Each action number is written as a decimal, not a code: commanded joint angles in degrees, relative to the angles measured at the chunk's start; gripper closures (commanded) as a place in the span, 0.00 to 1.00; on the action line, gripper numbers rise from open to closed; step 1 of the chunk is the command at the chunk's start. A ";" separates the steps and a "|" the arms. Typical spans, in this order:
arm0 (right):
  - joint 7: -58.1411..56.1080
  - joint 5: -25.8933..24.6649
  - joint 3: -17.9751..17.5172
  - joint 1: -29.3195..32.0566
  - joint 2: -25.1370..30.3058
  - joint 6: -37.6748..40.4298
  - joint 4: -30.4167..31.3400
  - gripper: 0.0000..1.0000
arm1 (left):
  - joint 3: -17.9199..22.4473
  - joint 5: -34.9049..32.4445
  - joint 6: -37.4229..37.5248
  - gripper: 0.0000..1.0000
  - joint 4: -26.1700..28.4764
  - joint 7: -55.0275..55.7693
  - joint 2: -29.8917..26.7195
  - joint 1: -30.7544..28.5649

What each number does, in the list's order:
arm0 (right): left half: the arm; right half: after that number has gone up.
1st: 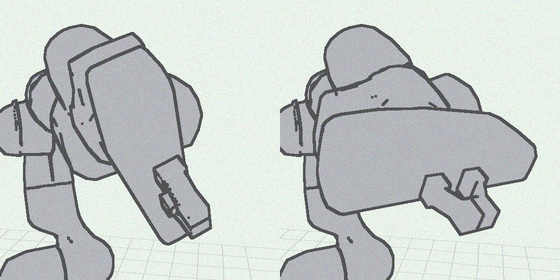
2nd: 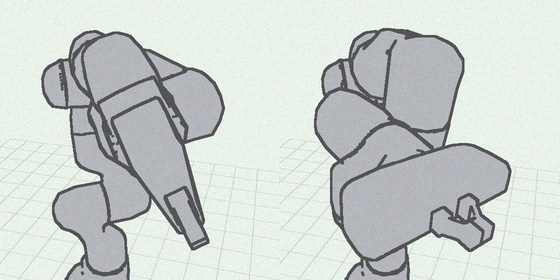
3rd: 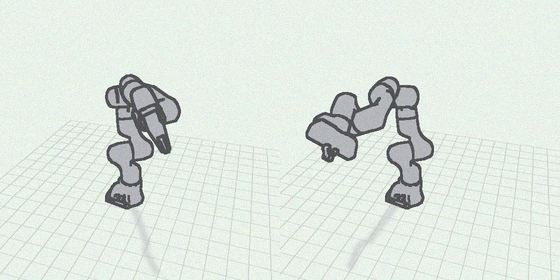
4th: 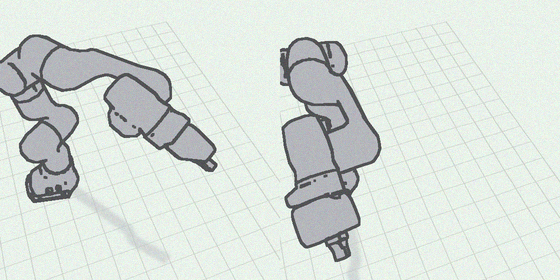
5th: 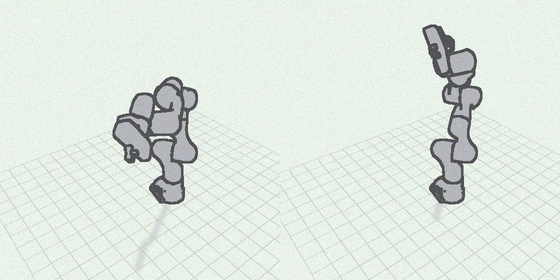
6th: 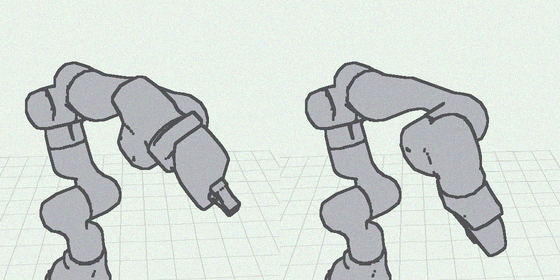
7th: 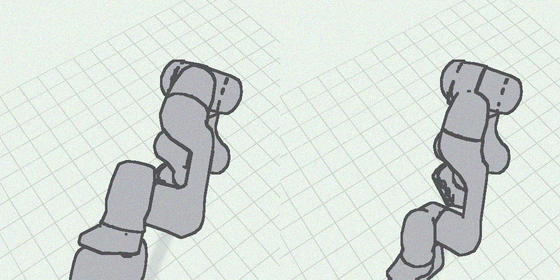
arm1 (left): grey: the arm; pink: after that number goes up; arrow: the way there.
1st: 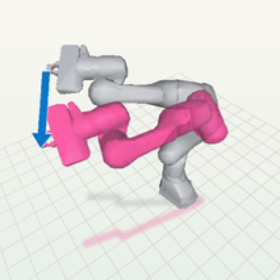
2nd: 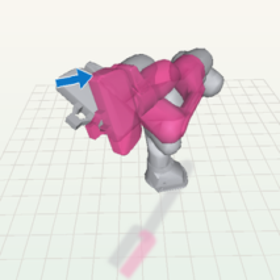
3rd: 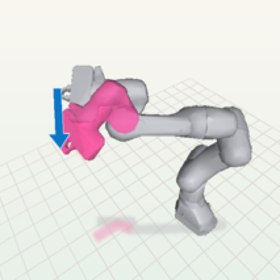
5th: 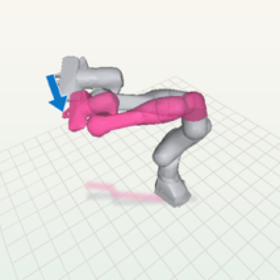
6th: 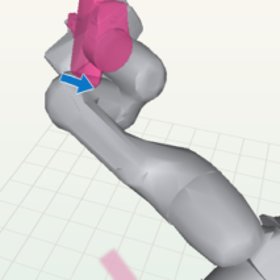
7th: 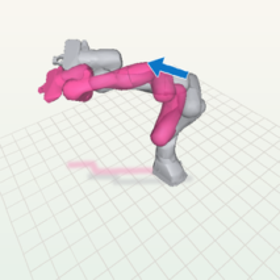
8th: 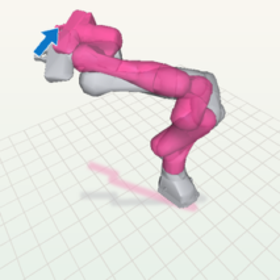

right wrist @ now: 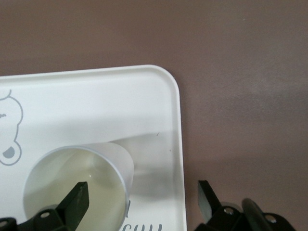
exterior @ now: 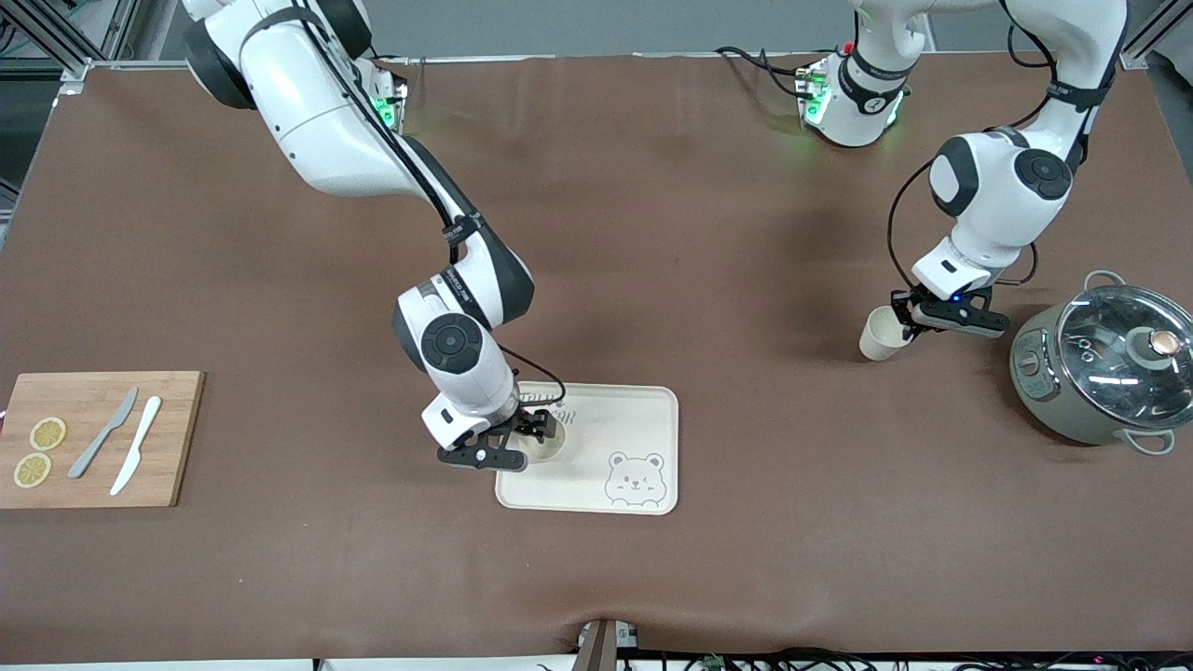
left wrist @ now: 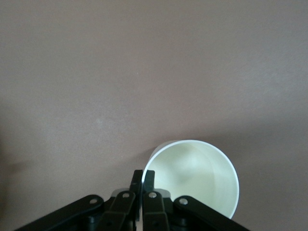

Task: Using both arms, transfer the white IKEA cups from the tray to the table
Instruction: 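Close the right gripper around the second cup's rim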

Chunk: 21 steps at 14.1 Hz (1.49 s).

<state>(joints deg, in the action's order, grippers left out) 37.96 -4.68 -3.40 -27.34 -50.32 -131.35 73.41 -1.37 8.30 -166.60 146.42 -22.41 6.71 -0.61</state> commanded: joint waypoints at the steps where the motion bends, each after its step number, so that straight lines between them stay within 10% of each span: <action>1: 1.15 -1.21 0.32 -0.61 -0.83 -0.40 -0.73 0.00 | -0.56 1.28 -1.27 1.00 0.70 -2.11 -0.12 -0.70; 14: 0.62 -1.12 0.32 -0.96 -1.45 -3.21 -0.55 0.00 | -0.65 1.28 -1.01 1.00 1.76 -2.37 0.05 -1.41; 21: 0.45 -1.03 0.32 -0.52 -1.45 -3.12 -0.55 0.47 | -0.91 4.09 -0.31 1.00 1.67 -2.37 0.23 -1.50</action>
<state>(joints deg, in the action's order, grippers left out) 37.95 -4.68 -2.87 -28.21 -51.39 -134.24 73.40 -1.43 10.10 -166.69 147.35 -22.91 7.23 -1.39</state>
